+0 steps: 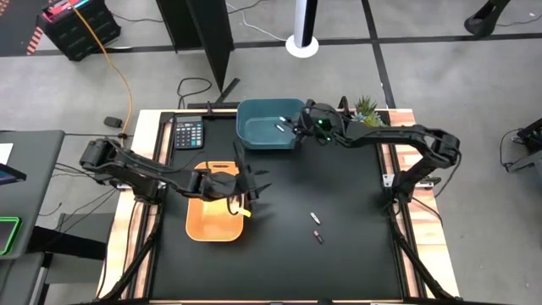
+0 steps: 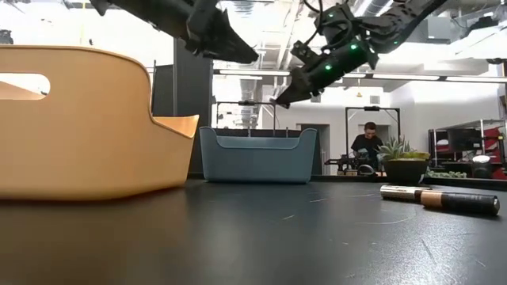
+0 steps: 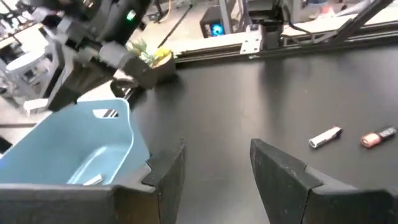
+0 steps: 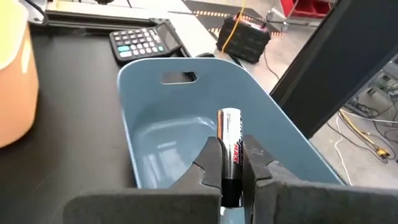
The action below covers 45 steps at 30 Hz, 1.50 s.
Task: Sort batteries
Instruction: Put the top silver battery into the blue bin, then put the black battery into the orange bin
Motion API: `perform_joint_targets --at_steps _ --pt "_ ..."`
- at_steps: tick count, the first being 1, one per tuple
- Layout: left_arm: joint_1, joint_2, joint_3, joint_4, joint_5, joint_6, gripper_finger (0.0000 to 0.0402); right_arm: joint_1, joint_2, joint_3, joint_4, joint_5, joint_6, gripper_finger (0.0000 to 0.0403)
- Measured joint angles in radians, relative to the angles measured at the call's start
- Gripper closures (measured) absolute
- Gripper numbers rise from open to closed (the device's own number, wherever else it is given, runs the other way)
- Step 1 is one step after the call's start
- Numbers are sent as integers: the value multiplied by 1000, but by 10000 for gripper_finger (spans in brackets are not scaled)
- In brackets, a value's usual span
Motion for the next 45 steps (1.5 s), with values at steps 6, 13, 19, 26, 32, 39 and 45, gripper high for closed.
perform_joint_targets --at_steps 6,13,19,26,32,39,45 --pt "32 5 -2 -11 57 27 229 -13 60 85 -67 0 -4 378" --pt "88 5 -2 -11 185 31 229 -41 132 190 -225 1 -10 268" --pt "88 5 -2 6 221 -6 229 -38 64 195 -261 0 -36 144" --pt "76 101 53 79 291 10 229 -10 -213 196 -433 3 -32 127" --pt "77 349 261 35 454 94 229 57 -475 185 -600 4 -13 127" --pt "69 609 577 -184 565 217 229 170 -674 185 -847 8 110 127" --pt "69 772 788 -383 585 230 229 335 -724 184 -1004 95 231 127"
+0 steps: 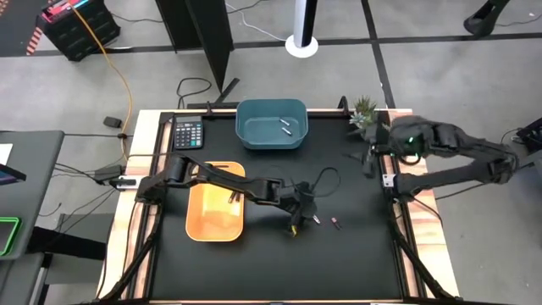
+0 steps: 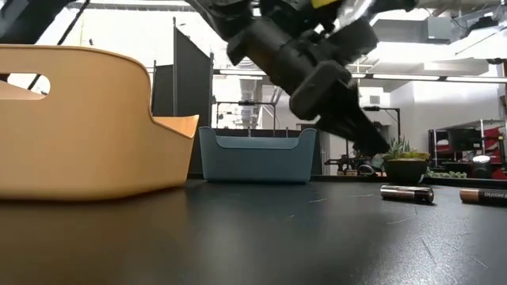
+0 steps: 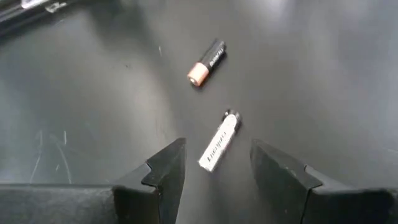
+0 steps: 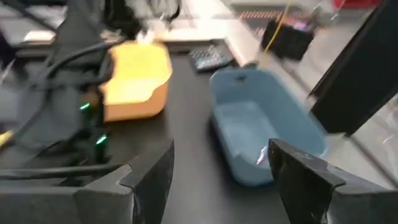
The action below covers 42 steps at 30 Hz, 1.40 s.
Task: Sort batteries
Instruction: Put the black battery into the orange bin
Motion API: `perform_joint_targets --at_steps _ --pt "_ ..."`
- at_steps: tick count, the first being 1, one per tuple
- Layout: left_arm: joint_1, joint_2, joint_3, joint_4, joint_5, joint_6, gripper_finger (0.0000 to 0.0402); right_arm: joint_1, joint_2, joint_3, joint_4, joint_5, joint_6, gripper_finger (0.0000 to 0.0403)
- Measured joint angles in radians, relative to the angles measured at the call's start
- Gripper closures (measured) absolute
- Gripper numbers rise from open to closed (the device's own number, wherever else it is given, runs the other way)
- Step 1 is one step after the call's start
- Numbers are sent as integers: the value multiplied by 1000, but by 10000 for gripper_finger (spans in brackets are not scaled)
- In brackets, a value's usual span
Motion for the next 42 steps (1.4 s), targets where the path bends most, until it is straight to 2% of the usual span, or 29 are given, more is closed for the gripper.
perform_joint_targets --at_steps 3,8,14,19,24,28,31,38,42 --pt "-2 24 35 -4 0 0 229 105 10 -14 -80 81 70 127" --pt "-4 24 39 6 1 10 229 270 8 -134 -65 182 195 127" --pt "6 24 39 -8 2 22 229 425 14 -311 -56 279 492 127" --pt "37 24 39 72 92 38 229 559 14 -429 -61 293 804 127" --pt "52 56 38 220 165 49 229 665 14 -467 -99 375 977 127" --pt "58 69 46 307 184 57 229 720 19 -466 -109 380 1077 127" --pt "66 74 52 284 186 57 229 761 53 -466 -102 378 1139 127" --pt "91 74 52 249 149 15 229 821 257 -466 -102 346 1231 129" --pt "92 73 53 209 148 12 229 834 387 -466 -101 297 1281 158"
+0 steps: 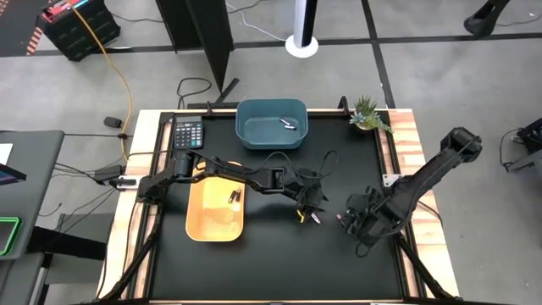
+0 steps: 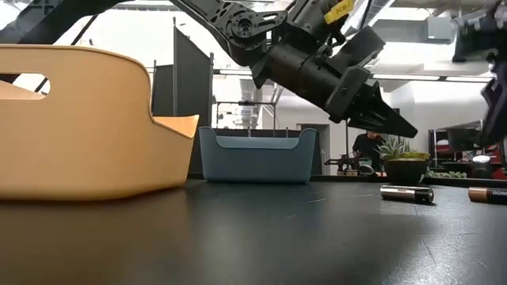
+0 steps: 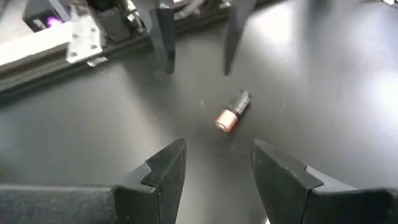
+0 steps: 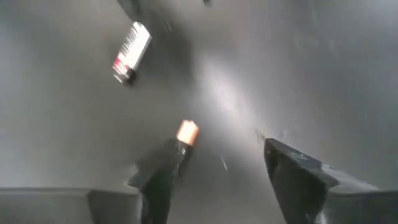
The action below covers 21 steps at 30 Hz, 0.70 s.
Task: Sort batteries
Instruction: Put the black battery into the orange bin
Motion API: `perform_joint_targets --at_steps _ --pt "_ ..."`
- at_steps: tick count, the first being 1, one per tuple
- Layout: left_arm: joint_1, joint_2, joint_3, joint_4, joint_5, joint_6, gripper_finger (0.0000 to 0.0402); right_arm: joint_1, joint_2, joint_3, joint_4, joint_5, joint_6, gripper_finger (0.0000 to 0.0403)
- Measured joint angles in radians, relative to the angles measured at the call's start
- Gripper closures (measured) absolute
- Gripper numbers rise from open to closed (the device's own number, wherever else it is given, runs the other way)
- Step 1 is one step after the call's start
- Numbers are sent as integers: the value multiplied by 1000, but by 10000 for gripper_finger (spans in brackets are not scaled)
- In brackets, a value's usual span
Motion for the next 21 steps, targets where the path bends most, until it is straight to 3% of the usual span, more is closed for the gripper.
perform_joint_targets --at_steps 12,21 --pt "-4 0 0 -54 -5 -31 229 19 241 0 32 -76 143 387" --pt "-17 0 0 -99 -8 -28 229 -9 316 3 194 -74 29 369"
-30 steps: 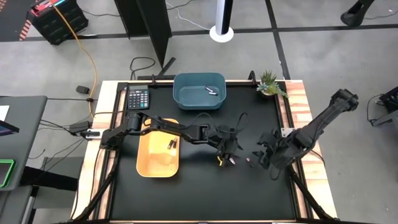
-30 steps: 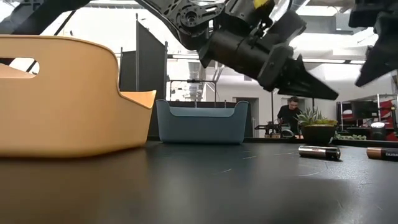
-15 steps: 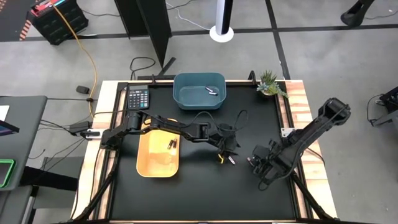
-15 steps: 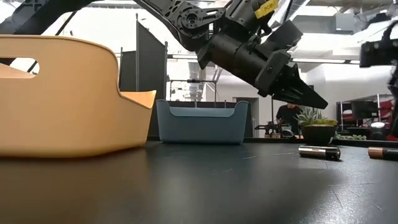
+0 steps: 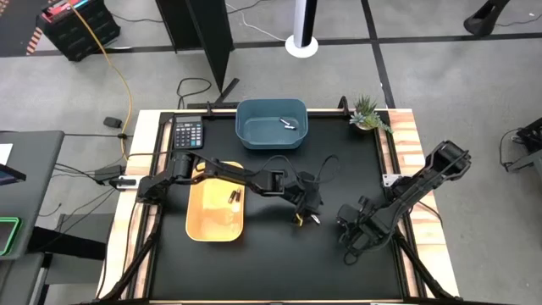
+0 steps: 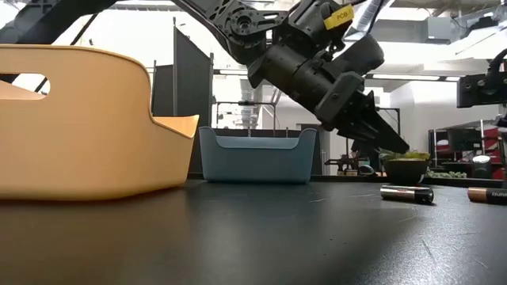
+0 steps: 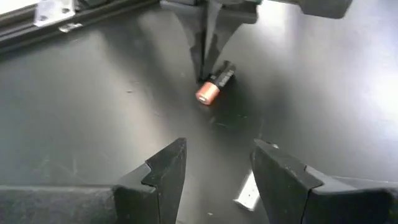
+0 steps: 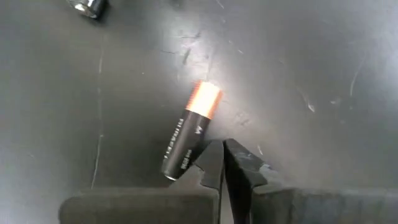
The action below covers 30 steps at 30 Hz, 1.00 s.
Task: Sort batteries
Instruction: Put the black battery into the orange bin
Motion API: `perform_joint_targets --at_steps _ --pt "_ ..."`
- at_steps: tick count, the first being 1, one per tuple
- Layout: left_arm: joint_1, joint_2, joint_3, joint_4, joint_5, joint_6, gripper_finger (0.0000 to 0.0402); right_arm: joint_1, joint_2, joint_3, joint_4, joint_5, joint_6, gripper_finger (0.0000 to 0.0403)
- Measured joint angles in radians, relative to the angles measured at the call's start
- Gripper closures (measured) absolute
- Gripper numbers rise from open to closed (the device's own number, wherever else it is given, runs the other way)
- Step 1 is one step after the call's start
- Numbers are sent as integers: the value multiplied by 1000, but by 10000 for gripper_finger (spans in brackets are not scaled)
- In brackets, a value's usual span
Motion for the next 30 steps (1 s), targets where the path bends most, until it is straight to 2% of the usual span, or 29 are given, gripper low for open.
perform_joint_targets --at_steps 4,10,14,17,21,25,28,30 --pt "-11 0 0 -18 0 20 229 -2 -14 8 43 5 -16 378" --pt "-27 0 0 -19 0 33 229 -15 -16 26 166 6 -129 390" --pt "-42 0 0 -81 1 34 229 -35 -17 45 142 14 -138 385" --pt "-65 -9 0 -230 -5 72 229 -36 -17 61 130 46 -150 379" --pt "-94 -96 -17 -552 -91 142 236 -36 -18 70 119 76 -165 374" --pt "-132 -288 -162 -594 -170 153 256 -36 -18 71 118 103 -180 374" --pt "-206 -446 -353 -464 -141 100 271 -36 -18 71 115 113 -200 374" --pt "-269 -491 -484 -364 -151 31 276 -40 -18 71 115 115 -226 374"
